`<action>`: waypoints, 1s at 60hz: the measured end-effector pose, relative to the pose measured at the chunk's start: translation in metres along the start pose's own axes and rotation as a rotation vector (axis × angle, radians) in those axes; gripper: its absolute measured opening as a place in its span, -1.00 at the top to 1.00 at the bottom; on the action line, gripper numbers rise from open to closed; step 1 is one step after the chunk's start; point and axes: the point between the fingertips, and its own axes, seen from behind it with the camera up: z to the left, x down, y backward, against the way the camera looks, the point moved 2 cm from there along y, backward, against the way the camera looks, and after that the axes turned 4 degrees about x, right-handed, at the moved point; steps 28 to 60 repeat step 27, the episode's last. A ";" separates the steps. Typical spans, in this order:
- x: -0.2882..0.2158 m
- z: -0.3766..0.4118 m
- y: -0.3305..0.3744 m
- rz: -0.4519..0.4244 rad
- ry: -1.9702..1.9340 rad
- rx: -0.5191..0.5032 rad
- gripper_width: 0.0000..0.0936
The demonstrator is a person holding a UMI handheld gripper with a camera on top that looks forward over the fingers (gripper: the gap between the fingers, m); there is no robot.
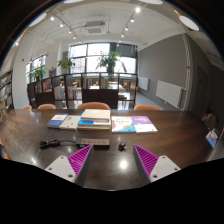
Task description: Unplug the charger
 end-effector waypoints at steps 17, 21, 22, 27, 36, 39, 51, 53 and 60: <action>0.038 0.033 0.046 0.038 0.024 -0.030 -0.69; 0.041 0.036 0.048 0.038 0.031 -0.031 -0.69; 0.041 0.036 0.049 0.039 0.032 -0.032 -0.69; 0.043 0.038 0.051 0.044 0.034 -0.036 -0.69; 0.043 0.038 0.051 0.044 0.034 -0.036 -0.69; 0.043 0.038 0.051 0.044 0.034 -0.036 -0.69; 0.043 0.038 0.051 0.044 0.034 -0.036 -0.69; 0.043 0.038 0.051 0.044 0.034 -0.036 -0.69; 0.043 0.038 0.051 0.044 0.034 -0.036 -0.69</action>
